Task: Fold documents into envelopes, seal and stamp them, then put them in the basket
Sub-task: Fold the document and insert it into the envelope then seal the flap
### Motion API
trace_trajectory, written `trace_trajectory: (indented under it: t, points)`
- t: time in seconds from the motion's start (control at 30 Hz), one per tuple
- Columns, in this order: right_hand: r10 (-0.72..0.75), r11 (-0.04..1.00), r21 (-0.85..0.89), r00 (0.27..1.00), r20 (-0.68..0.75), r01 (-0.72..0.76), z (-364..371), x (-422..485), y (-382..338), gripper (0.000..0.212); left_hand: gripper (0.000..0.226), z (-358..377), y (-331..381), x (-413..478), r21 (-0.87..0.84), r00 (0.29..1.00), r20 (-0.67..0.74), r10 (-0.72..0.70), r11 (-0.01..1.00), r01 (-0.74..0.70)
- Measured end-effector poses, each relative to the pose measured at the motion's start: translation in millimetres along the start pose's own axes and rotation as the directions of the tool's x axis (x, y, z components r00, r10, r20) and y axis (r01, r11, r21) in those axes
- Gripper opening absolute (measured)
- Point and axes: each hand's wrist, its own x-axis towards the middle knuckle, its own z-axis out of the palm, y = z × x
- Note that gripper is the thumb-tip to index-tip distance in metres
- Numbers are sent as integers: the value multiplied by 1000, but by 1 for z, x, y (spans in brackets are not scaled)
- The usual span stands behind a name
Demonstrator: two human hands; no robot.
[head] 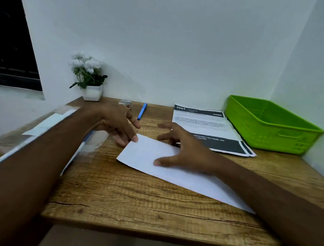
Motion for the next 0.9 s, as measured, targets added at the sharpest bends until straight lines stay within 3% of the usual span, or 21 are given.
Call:
trace_trajectory:
  t: [0.13,0.27,0.5,0.63,0.7,0.83,0.9]
  points:
    - [106,974,216,985,-136,-75,0,14,-1,69,44,1,0,-4,-10,999,48,23,1000,-23]
    - [136,962,258,980,-148,-94,-8,24,-6,57,43,-1,2,-8,-70,991,119,52,997,-44]
    - [132,954,285,981,-141,-87,-17,42,-10,49,44,-8,0,-11,-211,976,123,181,966,-153]
    - [125,945,318,985,-119,-82,-11,47,-8,46,45,-12,-5,-9,-187,981,123,151,974,-126]
    - [86,966,255,988,-128,-51,-4,48,-5,40,45,-13,-8,-6,-125,989,117,91,989,-76]
    - [-91,984,-163,984,-151,66,4,37,4,25,48,-18,-14,0,5,999,46,-9,1000,9]
    - [-116,957,-280,986,-116,80,1,24,6,24,45,-23,-14,0,45,1000,6,-14,999,13]
